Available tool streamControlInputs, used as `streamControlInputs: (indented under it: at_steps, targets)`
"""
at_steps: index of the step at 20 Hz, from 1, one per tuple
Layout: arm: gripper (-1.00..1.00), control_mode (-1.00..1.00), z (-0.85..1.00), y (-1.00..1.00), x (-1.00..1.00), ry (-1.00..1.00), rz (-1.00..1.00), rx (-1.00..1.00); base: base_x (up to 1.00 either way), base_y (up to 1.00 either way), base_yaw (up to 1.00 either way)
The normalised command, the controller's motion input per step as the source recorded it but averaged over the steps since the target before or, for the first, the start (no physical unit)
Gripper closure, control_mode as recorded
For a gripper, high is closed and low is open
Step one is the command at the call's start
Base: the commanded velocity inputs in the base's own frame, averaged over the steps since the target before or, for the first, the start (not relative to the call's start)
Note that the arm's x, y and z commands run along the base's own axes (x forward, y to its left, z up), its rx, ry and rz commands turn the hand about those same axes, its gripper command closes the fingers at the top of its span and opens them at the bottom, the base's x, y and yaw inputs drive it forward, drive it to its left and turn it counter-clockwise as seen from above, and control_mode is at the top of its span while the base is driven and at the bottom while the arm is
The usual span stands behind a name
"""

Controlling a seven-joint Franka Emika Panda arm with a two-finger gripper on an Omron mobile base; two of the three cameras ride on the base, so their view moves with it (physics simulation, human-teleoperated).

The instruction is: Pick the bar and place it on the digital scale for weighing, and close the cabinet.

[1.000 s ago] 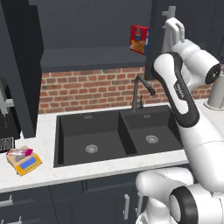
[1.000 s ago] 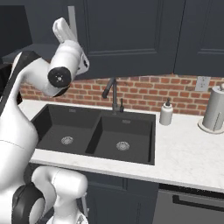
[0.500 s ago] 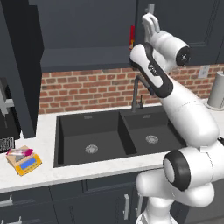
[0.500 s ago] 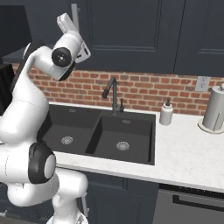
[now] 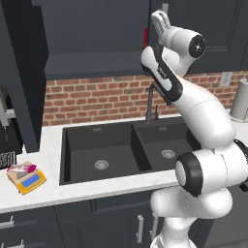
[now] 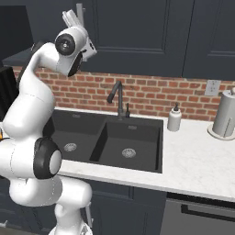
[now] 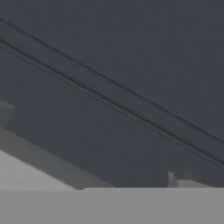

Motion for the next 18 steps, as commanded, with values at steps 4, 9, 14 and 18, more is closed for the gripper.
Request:
streamControlInputs:
  at_steps: [4,9,14,18]
  targets:
    - [-1.00,-1.00,-0.63,-0.13,0.38,0.08,0.00,0.00,0.00,0.00,0.00]
    - [-1.00,-1.00,-0.98,-0.21,0.03,0.03,0.00,0.00,0.00,0.00,0.00]
    - [-1.00,-1.00,-1.00,-0.42,0.00,0.00,0.00,0.00,0.00,0.00,0.00]
    - [-1.00,-1.00,-1.00,-0.16,0.10,0.00,0.00,0.00,0.00,0.00,0.00]
